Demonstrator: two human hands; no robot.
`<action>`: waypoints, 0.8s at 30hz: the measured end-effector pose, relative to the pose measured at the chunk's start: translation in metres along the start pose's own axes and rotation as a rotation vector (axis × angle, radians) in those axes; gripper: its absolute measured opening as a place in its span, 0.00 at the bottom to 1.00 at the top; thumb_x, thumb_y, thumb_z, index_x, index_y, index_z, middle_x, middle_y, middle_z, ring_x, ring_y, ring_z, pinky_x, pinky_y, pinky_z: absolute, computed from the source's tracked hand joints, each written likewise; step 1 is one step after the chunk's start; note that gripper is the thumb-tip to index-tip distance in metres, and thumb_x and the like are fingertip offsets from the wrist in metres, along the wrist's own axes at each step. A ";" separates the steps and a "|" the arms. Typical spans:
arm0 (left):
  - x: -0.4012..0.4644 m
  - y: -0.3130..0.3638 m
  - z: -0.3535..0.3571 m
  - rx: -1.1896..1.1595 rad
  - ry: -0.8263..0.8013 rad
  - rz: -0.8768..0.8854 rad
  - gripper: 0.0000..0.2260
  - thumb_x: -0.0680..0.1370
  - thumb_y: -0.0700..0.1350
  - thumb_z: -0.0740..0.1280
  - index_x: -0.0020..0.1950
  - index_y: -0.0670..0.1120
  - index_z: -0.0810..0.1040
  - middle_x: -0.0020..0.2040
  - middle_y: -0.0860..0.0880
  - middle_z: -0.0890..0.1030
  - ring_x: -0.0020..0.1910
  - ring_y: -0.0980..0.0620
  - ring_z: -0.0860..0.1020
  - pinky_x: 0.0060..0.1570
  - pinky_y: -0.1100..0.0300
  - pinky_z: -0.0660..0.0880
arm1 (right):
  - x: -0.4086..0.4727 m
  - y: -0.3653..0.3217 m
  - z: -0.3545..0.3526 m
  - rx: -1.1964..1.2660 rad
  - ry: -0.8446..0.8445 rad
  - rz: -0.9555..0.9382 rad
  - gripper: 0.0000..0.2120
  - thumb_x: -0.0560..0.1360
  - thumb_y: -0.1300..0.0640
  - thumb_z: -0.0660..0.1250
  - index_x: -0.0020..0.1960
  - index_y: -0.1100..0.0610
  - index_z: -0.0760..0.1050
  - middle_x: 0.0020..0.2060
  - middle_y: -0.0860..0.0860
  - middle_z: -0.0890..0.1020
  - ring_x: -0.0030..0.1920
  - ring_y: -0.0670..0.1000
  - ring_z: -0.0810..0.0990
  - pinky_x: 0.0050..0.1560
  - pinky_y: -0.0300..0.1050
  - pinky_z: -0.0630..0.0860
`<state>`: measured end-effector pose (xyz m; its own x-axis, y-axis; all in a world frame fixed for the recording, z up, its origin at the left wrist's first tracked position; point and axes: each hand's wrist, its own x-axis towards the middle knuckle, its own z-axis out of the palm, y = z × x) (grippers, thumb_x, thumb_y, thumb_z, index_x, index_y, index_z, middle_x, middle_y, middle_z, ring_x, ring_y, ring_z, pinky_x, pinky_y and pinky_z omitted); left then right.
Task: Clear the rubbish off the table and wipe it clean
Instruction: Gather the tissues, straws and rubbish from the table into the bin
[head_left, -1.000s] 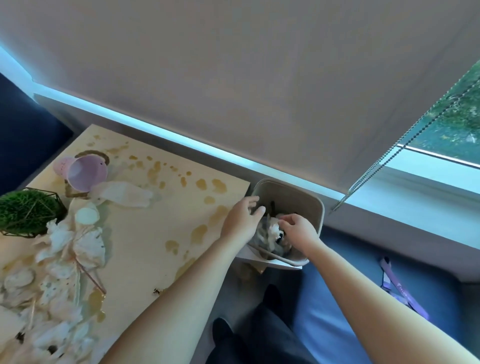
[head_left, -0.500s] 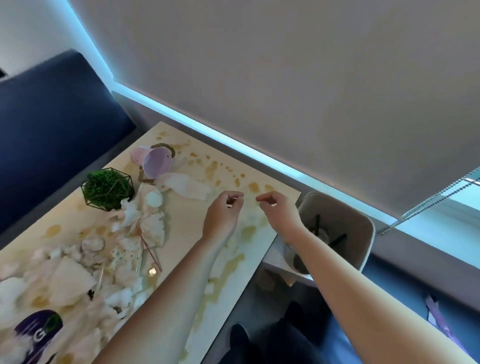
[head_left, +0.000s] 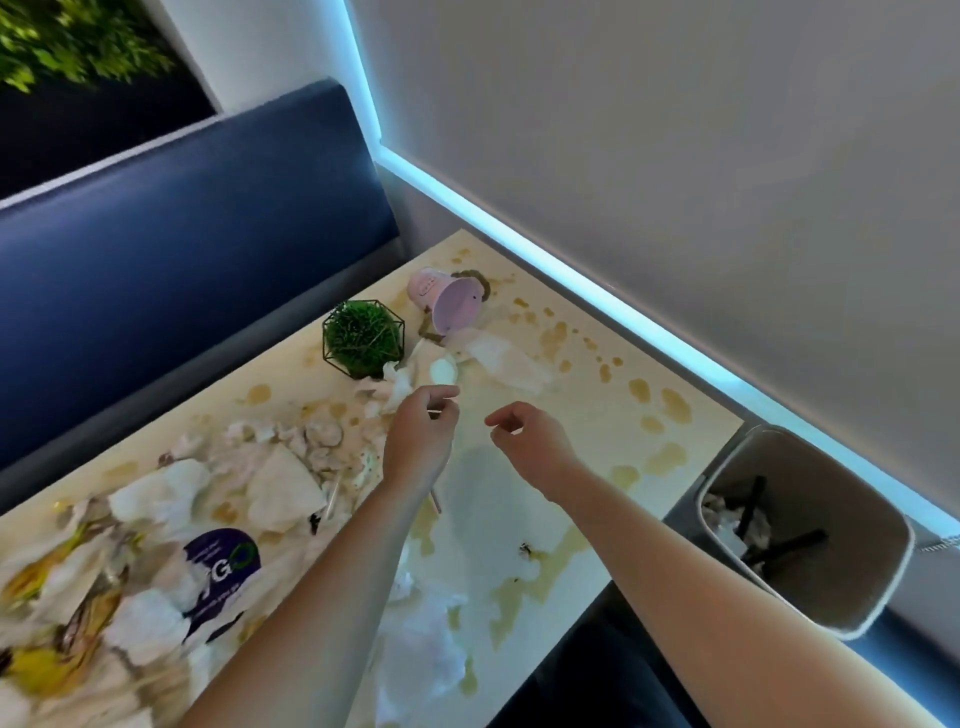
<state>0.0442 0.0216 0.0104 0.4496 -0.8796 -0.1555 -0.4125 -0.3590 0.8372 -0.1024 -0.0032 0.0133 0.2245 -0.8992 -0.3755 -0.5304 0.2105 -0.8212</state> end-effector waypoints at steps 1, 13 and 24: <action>0.002 -0.006 -0.006 0.026 0.024 -0.008 0.08 0.80 0.45 0.63 0.55 0.55 0.78 0.51 0.58 0.78 0.48 0.61 0.76 0.43 0.63 0.71 | 0.003 -0.003 0.006 -0.013 -0.015 -0.007 0.11 0.78 0.59 0.61 0.55 0.49 0.78 0.46 0.45 0.78 0.31 0.47 0.74 0.26 0.37 0.71; 0.012 -0.048 -0.038 0.359 0.221 -0.086 0.22 0.74 0.50 0.73 0.65 0.51 0.71 0.64 0.46 0.66 0.63 0.45 0.65 0.54 0.52 0.71 | 0.040 -0.020 0.057 -0.299 -0.126 -0.135 0.23 0.74 0.58 0.69 0.67 0.48 0.68 0.61 0.50 0.67 0.60 0.53 0.71 0.31 0.50 0.80; 0.054 -0.048 -0.035 0.547 -0.037 -0.168 0.20 0.78 0.54 0.66 0.69 0.62 0.68 0.70 0.48 0.63 0.67 0.43 0.66 0.59 0.46 0.72 | 0.070 -0.022 0.066 -0.717 -0.228 -0.287 0.29 0.77 0.49 0.68 0.75 0.43 0.61 0.65 0.52 0.64 0.65 0.54 0.65 0.60 0.50 0.73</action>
<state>0.1161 0.0022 -0.0202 0.5205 -0.8035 -0.2891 -0.6922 -0.5952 0.4082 -0.0209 -0.0454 -0.0239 0.5518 -0.7641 -0.3341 -0.8052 -0.3837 -0.4521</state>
